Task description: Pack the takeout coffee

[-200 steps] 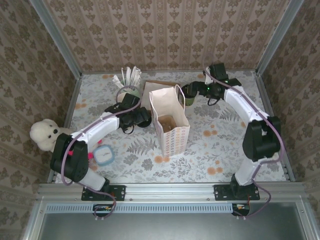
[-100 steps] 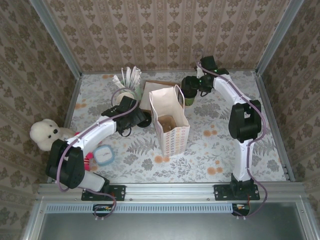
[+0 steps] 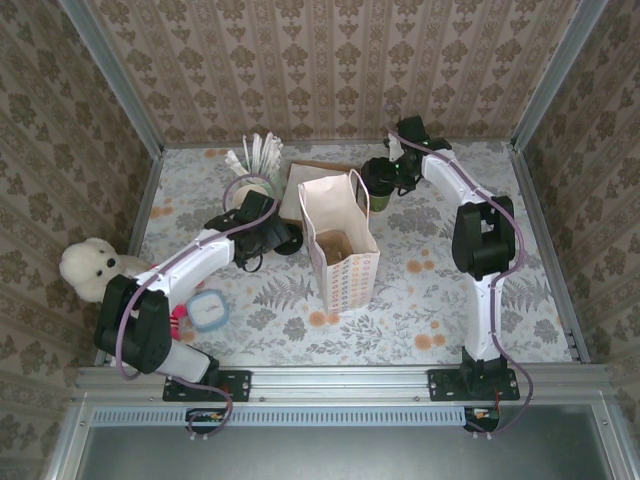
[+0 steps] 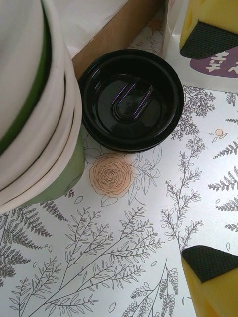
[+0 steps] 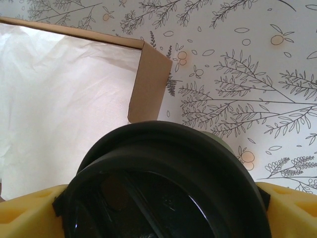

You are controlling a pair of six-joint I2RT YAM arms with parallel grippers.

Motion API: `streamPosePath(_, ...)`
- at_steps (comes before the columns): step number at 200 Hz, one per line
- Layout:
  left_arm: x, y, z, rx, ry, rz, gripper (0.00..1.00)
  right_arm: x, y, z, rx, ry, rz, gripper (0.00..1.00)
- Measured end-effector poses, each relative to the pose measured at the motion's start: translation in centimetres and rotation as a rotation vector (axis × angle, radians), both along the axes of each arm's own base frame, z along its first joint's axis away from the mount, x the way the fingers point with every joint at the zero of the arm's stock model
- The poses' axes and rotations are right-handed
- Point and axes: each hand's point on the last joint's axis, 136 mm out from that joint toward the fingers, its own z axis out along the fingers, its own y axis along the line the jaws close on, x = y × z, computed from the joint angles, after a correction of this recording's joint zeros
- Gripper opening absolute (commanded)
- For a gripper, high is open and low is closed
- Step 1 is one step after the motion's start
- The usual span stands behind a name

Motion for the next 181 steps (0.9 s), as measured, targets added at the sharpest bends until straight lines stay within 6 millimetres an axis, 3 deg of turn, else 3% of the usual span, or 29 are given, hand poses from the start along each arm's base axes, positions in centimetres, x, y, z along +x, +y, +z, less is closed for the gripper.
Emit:
streamPosePath(33, -0.1, 0.1, -0.1, 0.009, 0.004, -0.003, 1.00, -0.1, 0.0, 0.1, 0.000, -0.002, 0.000, 0.87)
streamPosePath(51, -0.1, 0.1, 0.0, 0.013, 0.000, -0.015, 1.00, -1.2, -0.2, 0.1, -0.003, 0.010, 0.002, 0.87)
streamPosePath(77, -0.1, 0.1, 1.1, 0.011, -0.031, -0.037, 1.00, -4.6, -0.9, 0.4, -0.011, 0.042, 0.004, 0.87)
streamPosePath(134, 0.1, 0.1, 6.0, -0.021, -0.187, -0.091, 1.00, -12.6, -2.9, 2.2, -0.045, 0.051, -0.011, 0.87)
streamPosePath(181, 0.1, 0.1, 9.2, -0.048, -0.313, -0.133, 1.00, -18.8, -4.5, -0.3, -0.080, 0.111, -0.018, 0.87)
